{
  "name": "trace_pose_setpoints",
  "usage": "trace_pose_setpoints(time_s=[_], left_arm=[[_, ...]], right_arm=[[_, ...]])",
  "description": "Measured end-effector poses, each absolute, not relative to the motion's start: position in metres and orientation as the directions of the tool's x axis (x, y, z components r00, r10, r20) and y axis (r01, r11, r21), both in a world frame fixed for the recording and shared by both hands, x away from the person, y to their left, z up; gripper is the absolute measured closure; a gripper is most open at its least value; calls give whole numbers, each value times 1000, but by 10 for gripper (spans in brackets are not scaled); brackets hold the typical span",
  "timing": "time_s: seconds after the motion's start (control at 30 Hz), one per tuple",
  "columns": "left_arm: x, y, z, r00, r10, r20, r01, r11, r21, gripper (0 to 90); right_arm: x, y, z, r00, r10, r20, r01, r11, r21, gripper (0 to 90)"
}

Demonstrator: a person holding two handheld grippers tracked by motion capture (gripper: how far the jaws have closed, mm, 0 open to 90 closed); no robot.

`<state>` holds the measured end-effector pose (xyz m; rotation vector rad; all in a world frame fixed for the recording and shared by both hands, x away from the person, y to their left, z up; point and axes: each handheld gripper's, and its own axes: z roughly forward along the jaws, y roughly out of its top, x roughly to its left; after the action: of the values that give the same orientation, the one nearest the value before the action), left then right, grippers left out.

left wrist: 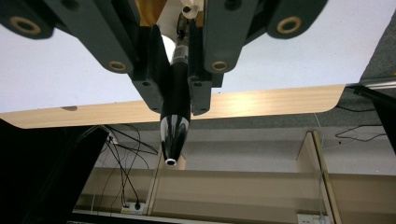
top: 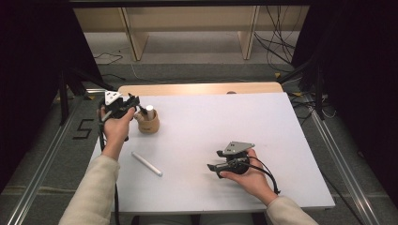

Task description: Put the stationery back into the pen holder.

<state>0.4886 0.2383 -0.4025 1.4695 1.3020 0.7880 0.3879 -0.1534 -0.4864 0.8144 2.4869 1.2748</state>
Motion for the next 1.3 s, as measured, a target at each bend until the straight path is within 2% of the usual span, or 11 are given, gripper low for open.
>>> trace_pose_setpoints(time_s=[1.1,1.3], left_arm=[[508,237,-424,182,977,-110,414,25,910,784],[509,239,-427,182,976,-118,425,30,905,731]], right_arm=[[388,-153,-487,-823,566,49,372,473,799,346],[388,-153,-487,-823,566,49,373,472,799,346]])
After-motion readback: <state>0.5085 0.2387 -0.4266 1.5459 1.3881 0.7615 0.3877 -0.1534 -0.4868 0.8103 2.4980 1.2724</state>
